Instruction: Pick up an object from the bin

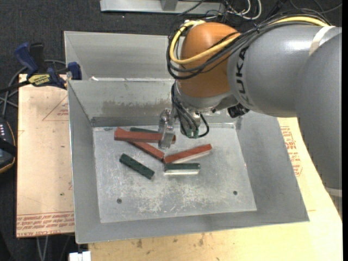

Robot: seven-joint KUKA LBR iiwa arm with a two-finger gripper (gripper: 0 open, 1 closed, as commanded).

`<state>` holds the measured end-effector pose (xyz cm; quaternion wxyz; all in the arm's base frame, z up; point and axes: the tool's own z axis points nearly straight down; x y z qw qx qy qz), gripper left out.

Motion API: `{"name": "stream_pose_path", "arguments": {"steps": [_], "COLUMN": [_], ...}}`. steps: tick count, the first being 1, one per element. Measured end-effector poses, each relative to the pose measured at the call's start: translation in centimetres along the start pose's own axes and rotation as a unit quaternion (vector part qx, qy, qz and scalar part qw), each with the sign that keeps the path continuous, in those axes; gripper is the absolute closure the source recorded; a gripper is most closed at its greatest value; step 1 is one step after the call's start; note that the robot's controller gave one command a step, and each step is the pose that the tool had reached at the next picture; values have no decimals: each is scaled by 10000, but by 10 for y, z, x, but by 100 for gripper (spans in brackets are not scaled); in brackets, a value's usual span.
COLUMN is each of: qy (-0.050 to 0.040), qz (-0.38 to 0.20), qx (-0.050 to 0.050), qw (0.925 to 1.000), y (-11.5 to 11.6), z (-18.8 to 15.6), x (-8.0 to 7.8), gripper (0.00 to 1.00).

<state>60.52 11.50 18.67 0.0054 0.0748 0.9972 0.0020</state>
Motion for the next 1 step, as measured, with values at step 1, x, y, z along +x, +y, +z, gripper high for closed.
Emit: {"name": "stream_pose_path", "arguments": {"steps": [1], "qy": [13], "qz": [5], "qx": [4], "qw": [10000], "y": [5], "z": [-47], "x": [-3], "gripper": [100]}}
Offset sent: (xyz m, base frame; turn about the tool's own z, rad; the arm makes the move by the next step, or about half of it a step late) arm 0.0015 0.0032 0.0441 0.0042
